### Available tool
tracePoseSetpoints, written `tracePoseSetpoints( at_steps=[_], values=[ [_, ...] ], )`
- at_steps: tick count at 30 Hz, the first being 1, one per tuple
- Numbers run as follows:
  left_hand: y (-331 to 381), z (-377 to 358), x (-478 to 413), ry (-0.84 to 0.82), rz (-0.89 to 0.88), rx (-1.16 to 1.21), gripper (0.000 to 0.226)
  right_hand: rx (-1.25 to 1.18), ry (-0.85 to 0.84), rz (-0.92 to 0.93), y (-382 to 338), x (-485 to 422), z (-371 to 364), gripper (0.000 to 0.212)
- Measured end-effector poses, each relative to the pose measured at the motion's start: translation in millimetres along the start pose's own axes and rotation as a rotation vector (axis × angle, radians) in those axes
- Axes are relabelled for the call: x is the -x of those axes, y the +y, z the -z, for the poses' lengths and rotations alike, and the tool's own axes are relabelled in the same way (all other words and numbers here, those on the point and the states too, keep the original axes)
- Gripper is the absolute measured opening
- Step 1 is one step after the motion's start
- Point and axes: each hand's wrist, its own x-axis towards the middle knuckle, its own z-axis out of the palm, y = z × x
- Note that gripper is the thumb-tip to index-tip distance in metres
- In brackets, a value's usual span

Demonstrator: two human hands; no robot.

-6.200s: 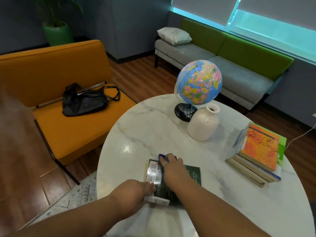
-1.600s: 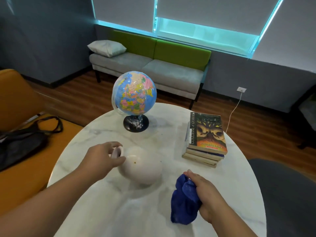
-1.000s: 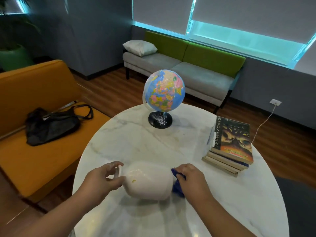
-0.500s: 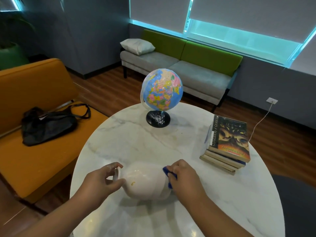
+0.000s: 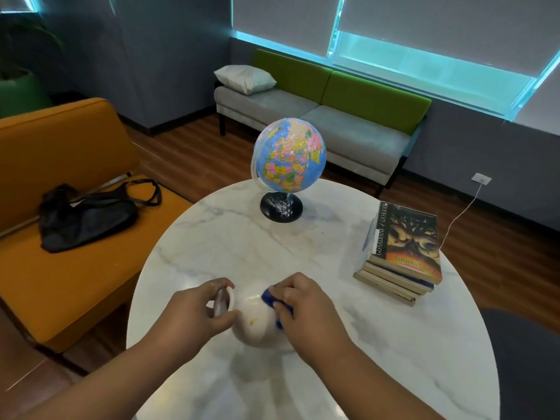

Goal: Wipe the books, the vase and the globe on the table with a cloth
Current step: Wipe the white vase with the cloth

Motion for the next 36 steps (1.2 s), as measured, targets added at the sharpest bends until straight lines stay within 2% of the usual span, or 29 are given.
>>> tracePoseSetpoints(
  at_steps=[2, 4, 7, 10, 12, 14, 18, 20, 23, 27, 31, 33, 36],
  values=[
    [2, 0, 0, 0.005, 0.001, -0.01, 0.04, 0.009, -0.036, 0.037, 0, -1, 3, 0.025],
    [2, 2, 0, 0.006, 0.008, -0.012, 0.042, -0.037, -0.018, -0.031, 11, -3, 10, 0.021],
    [4, 2, 1, 0.007, 0.002, -0.028, 0.044, 0.036, -0.014, -0.125, 18, -4, 18, 0.021],
    [12, -1, -1, 0.011, -0.025, -0.093, 0.048, 0.113, -0.032, 0.03, -3, -11, 17, 0.026],
    [17, -3, -4, 0.019, -0.044, -0.112, 0.05, 0.218, -0.115, 0.184, -24, -13, 17, 0.03],
    [19, -3, -5, 0.02, -0.046, -0.112, 0.05, 0.285, -0.179, 0.251, -28, -14, 20, 0.031],
    [15, 0, -4, 0.004, -0.039, -0.126, 0.048, 0.096, -0.134, 0.087, -1, -12, 35, 0.022],
    [14, 0, -3, 0.006, -0.033, -0.12, 0.047, 0.155, -0.132, 0.043, 6, -13, 39, 0.022],
    [18, -1, -5, 0.01, -0.048, -0.137, 0.048, 0.223, -0.124, 0.119, -4, -18, 37, 0.026],
    [25, -3, -5, 0.003, -0.08, -0.147, 0.039, 0.276, -0.209, 0.26, -26, -20, 26, 0.029],
    [22, 1, -6, 0.004, -0.072, -0.148, 0.04, 0.134, -0.181, 0.148, -3, -16, 41, 0.022],
    [21, 0, -5, 0.005, -0.058, -0.153, 0.045, 0.162, -0.178, 0.083, 9, -15, 48, 0.021],
    [24, -2, -6, -0.002, -0.065, -0.179, 0.05, 0.207, -0.143, 0.087, 2, -21, 43, 0.023]
  ],
)
